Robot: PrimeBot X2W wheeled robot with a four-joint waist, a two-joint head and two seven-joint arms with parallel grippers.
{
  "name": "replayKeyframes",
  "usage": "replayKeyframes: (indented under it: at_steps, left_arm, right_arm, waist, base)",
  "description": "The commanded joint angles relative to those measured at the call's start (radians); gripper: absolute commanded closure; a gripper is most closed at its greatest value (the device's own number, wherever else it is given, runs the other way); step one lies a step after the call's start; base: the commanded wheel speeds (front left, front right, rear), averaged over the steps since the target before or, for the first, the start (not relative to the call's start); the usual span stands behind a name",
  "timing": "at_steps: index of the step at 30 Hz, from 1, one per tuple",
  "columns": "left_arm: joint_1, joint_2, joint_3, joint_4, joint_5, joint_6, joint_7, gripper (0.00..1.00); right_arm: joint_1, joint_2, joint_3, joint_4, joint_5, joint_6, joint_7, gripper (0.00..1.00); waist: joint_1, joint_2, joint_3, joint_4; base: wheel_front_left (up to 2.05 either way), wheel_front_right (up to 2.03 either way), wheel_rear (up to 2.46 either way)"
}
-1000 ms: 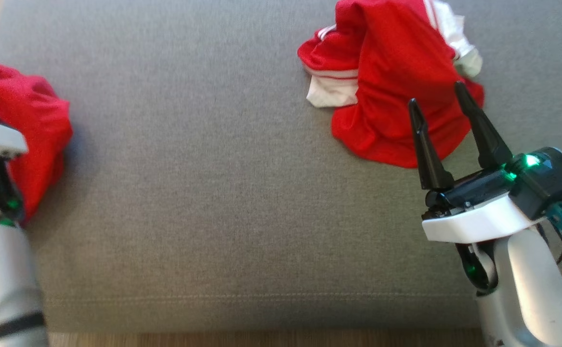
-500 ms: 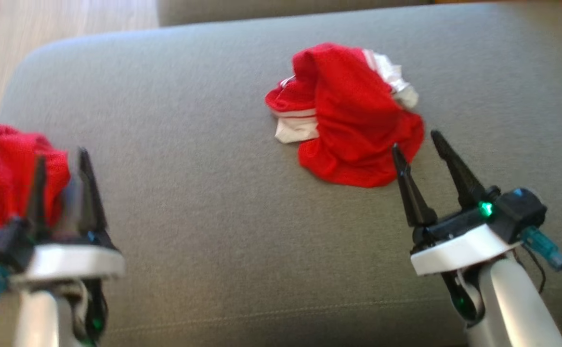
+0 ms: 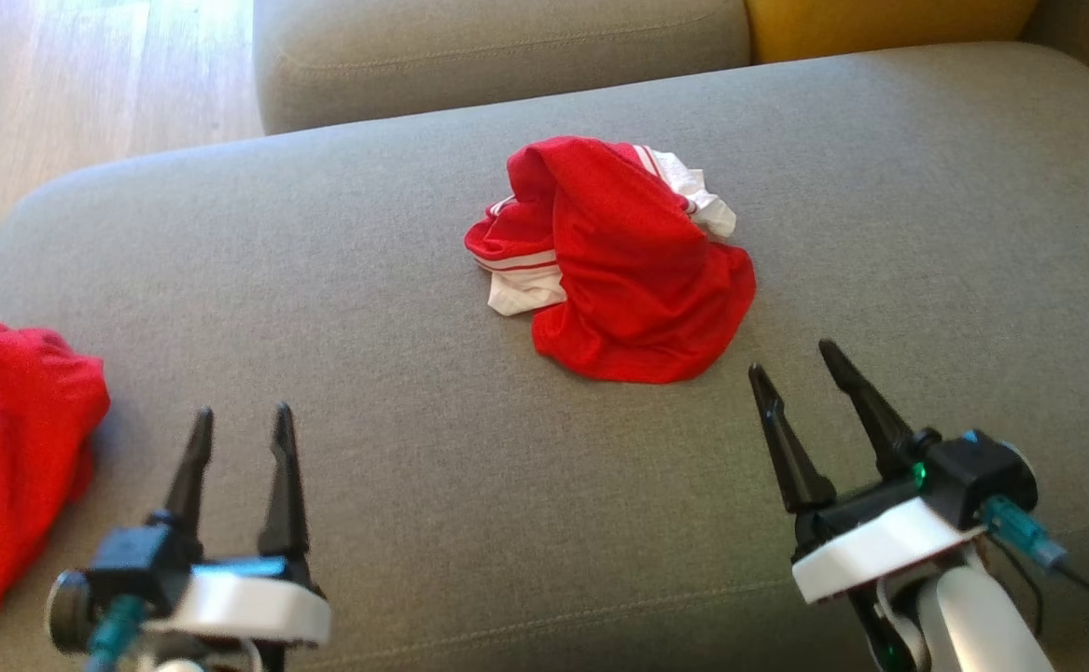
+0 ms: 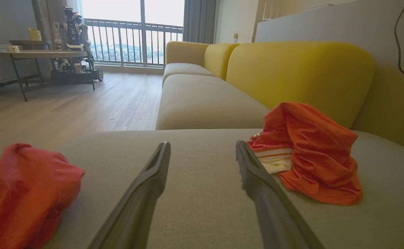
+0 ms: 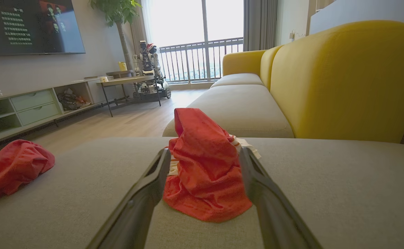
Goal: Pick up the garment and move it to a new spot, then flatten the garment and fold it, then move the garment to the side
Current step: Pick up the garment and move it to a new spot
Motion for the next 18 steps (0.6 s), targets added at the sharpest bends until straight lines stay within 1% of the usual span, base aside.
replayKeyframes:
  at_steps: [1,7,13,18]
  left_arm:
    - [-0.004,0.009,0.017,-0.035,0.033,0.009,-0.005,0.00]
    - [0.013,0.009,-0.016,-0.016,0.074,0.026,-0.005,0.00]
    - [0.014,0.009,-0.028,0.001,0.078,0.040,-0.005,0.00]
    - [0.017,0.009,-0.028,0.011,0.079,0.044,-0.005,0.00]
  right_arm:
    - [-0.008,0.000,0.021,-0.027,-0.010,0.000,-0.006,0.00]
    - [0.011,0.000,0.022,-0.017,-0.012,0.000,-0.006,0.00]
    - [0.011,0.000,0.030,-0.006,-0.011,0.000,-0.006,0.00]
    - [0.010,0.000,0.031,-0.004,0.000,0.000,-0.006,0.00]
  waist:
    - [0.0001,0.0000,-0.005,-0.005]
    - [0.0001,0.0000,-0.015,-0.008]
    - [0.0001,0.0000,-0.024,-0.009]
    - [0.0001,0.0000,-0.030,-0.014]
  base:
    - [0.00,0.00,0.00]
    - [0.00,0.00,0.00]
    - [0.00,0.00,0.00]
    - [0.00,0.00,0.00]
